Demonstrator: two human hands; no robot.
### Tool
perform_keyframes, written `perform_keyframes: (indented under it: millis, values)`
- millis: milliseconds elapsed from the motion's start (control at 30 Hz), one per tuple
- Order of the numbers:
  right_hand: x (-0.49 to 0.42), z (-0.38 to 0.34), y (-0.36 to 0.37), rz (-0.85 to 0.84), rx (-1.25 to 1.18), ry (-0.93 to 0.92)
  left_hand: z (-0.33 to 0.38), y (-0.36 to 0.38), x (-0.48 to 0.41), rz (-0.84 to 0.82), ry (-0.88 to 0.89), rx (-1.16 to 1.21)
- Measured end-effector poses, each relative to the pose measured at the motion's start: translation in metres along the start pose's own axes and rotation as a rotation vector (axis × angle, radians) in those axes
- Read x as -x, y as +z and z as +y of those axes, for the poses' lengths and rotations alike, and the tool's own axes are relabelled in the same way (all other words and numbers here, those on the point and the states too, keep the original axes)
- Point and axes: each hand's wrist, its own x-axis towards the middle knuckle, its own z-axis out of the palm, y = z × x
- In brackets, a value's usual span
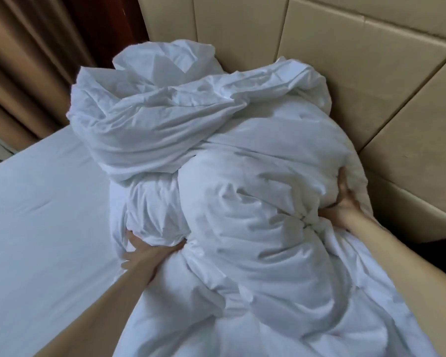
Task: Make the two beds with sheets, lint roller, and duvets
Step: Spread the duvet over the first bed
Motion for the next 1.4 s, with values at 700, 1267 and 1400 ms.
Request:
perform_keyframes:
  millis: [700, 1267, 1400]
  values:
    - [0.438, -0.135, -0.005, 0.051, -0.407, -0.536, -0.142, -0.368, 0.246, -0.045, 0.517, 0.489]
    - [0.826, -0.320, 0.312, -0.352, 0.049, -0.708, -0.571, -0.674, 0.205, -0.004, 0.213, 0.069]
    - [0.949, -0.330, 0.400, -0.613, 0.190, -1.119, -0.676, -0.633, 0.206, -0.479, 0.085, 0.414]
